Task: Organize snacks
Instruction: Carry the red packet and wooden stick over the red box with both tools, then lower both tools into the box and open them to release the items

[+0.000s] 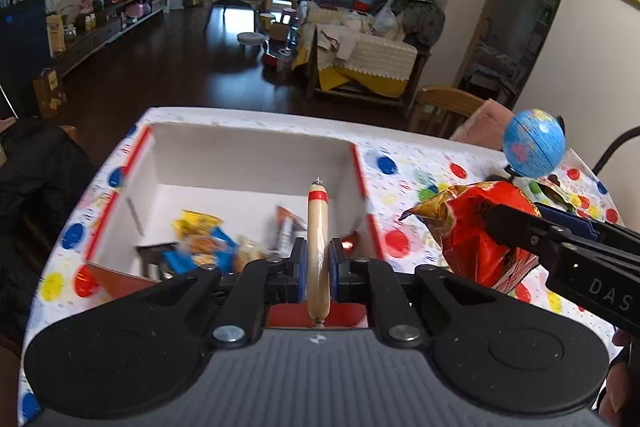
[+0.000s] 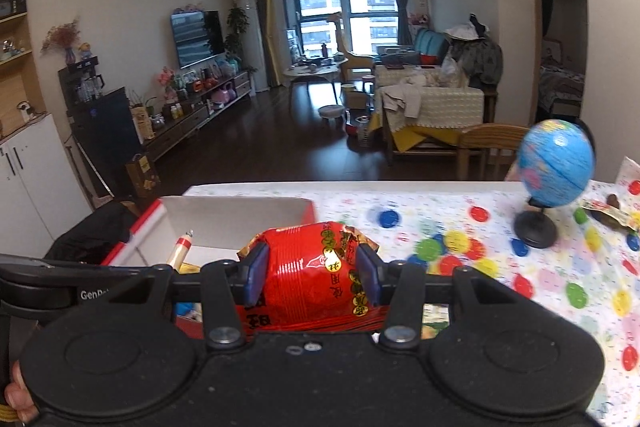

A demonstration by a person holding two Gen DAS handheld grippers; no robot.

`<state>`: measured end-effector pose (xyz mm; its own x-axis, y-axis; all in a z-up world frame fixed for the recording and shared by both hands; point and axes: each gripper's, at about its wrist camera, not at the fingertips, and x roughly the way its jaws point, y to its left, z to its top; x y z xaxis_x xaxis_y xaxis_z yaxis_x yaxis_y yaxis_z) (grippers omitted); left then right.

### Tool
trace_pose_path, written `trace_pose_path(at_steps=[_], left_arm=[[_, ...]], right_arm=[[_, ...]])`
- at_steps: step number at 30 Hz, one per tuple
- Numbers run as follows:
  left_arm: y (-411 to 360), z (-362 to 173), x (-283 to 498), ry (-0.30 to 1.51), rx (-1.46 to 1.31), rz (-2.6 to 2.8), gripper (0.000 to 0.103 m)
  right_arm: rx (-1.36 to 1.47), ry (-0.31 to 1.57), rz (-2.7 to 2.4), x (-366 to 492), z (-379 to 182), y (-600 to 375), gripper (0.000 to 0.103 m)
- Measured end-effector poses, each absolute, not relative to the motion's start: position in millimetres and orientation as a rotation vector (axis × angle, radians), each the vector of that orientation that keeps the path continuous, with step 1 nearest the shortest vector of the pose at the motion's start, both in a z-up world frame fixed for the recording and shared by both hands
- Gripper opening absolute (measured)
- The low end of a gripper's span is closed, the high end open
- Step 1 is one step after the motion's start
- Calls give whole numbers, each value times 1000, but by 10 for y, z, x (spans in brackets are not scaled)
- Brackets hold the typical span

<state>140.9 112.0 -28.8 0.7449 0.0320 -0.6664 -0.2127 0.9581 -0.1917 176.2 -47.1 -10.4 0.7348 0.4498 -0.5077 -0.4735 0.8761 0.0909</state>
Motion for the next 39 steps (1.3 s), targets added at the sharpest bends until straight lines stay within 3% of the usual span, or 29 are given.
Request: trace_pose_path(at_steps=[19,39], left_arm=[[2138,-518,1630,774,-218,184,11],[2413,-1079,2000,889,-196,184,11]], right_arm=[[-102,582,529,2025,-391,608,46],[-173,719,523,2487,-1043,1239,46]])
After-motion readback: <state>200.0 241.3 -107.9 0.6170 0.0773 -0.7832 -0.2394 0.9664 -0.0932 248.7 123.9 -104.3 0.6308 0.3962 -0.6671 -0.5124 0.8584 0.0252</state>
